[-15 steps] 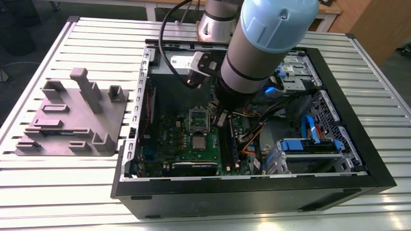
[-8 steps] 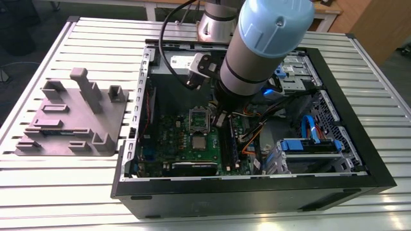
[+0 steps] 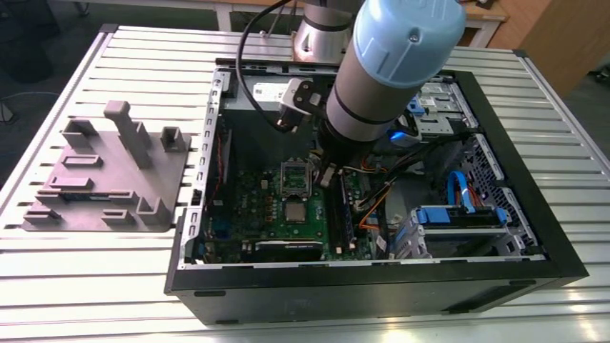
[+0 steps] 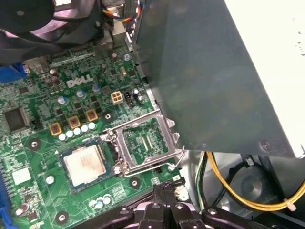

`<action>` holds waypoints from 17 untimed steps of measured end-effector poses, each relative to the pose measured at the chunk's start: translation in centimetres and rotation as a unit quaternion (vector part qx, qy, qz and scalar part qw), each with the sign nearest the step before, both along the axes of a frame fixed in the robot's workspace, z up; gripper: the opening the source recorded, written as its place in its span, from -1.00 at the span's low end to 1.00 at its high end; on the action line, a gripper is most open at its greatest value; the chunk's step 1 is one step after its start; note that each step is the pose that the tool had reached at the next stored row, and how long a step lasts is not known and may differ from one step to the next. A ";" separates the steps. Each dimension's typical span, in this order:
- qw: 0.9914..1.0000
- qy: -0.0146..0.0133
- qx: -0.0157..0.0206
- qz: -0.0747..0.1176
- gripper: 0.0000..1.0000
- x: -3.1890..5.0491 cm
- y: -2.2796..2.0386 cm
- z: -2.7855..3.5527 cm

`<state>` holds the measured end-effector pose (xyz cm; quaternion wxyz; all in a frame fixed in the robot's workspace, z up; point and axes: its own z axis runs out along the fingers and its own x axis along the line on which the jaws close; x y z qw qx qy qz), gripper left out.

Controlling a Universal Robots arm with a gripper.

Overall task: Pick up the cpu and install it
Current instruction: 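Close the cpu cover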

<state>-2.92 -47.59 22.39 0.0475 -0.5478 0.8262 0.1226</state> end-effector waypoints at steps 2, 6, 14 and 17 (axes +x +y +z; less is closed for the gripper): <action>1.000 0.000 0.004 0.000 -0.80 -0.01 0.23 -0.18; 1.000 0.000 0.010 0.000 -0.80 0.00 0.69 -0.68; 1.000 0.000 0.017 0.000 -0.80 -0.11 1.34 -1.32; 1.000 0.000 0.017 0.000 -0.80 -0.14 1.59 -1.40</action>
